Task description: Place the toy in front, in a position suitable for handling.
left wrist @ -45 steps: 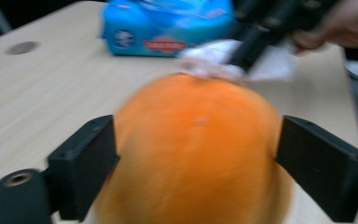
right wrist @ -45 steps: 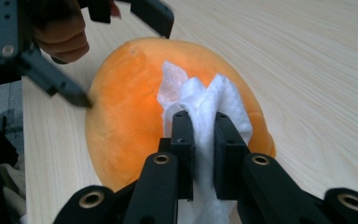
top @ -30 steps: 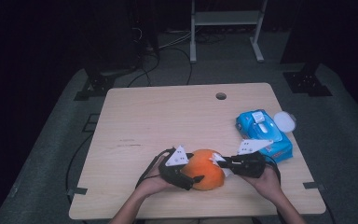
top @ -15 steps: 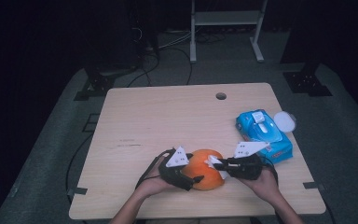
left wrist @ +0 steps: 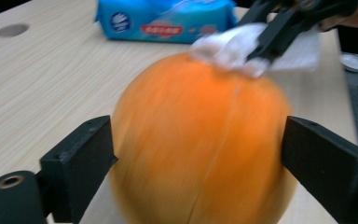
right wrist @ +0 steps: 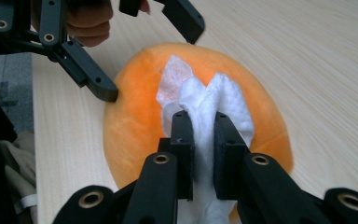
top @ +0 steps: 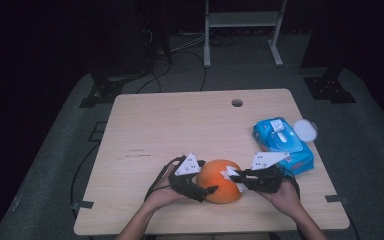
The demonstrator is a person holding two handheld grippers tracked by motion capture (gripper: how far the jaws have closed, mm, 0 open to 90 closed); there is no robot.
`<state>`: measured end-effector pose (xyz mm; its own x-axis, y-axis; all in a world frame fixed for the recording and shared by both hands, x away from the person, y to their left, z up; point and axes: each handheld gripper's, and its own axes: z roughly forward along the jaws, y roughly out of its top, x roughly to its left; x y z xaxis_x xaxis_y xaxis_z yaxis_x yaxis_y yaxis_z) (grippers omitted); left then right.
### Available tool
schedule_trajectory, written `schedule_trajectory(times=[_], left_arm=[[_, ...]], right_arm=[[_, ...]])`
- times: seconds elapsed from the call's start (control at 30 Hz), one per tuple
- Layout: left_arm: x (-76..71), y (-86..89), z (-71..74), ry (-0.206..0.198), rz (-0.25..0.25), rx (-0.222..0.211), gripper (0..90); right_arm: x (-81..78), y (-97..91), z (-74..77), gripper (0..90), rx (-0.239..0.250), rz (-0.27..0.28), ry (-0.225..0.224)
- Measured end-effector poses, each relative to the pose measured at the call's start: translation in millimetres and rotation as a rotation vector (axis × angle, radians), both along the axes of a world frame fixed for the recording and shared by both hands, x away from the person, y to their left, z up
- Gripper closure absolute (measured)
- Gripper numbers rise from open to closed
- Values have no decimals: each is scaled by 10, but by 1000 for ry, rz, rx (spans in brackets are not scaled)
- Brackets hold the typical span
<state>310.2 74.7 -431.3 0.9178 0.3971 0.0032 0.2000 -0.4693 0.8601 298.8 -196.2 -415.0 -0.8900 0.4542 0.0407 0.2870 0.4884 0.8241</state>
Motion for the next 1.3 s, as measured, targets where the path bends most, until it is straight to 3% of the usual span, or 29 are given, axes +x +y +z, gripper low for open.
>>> schedule_trajectory(times=[0.07, 0.17, 0.23, 0.3, 0.37, 0.47, 0.57, 0.63, 0.7, 0.77, 0.83, 0.9, 1.0, 1.1, 1.17, 1.27, 1.3], left_arm=[[13, -27, -56, 28, 8, 0, 96], [-27, -109, -73, 11, 29, 11, 137], [-77, -170, -20, -20, 16, 50, 141], [-105, -182, 3, -35, 0, 62, 140], [-77, -129, -2, -22, -15, 29, 130], [9, -62, -41, 30, 8, -31, 87], [45, -85, -102, 70, 16, -39, 64], [7, -113, -79, 45, 21, -32, 137], [-58, -149, 22, -7, 10, -21, 197], [-131, -190, 93, -50, -11, -10, 219], [-154, -202, 105, -60, -21, -12, 218], [-121, -177, 79, -49, -28, -22, 199], [-52, -139, 28, -26, 5, -37, 105], [22, -125, -64, 33, 19, -69, 56], [37, -128, -94, 68, 0, -76, 82], [-25, -130, -6, 1, 11, -55, 235], [-54, -134, 50, -40, 11, -46, 261]], right_arm=[[23, -47, -1, 800, 18, -12, 18], [11, 2, 37, 801, 46, -5, 18], [-14, 91, 76, 801, 67, 31, 10], [-48, 166, 105, 801, 52, 55, -7], [-49, 160, 94, 801, 43, 61, -7], [-30, 80, 64, 801, 42, 41, 8], [-13, 42, 69, 801, 53, 28, 17], [-37, 85, 100, 800, 52, 29, -2], [-68, 144, 139, 801, 58, 46, -21], [-94, 175, 188, 802, 67, 62, -36], [-101, 153, 218, 803, 59, 71, -39], [-94, 106, 197, 804, 43, 63, -35], [-79, 38, 121, 804, 18, 44, -25], [-62, -9, 113, 804, 19, 33, -13], [-54, 0, 114, 804, 19, 33, -14], [-51, 29, 143, 804, 14, 26, -29], [-54, 30, 167, 804, 27, 22, -34]])
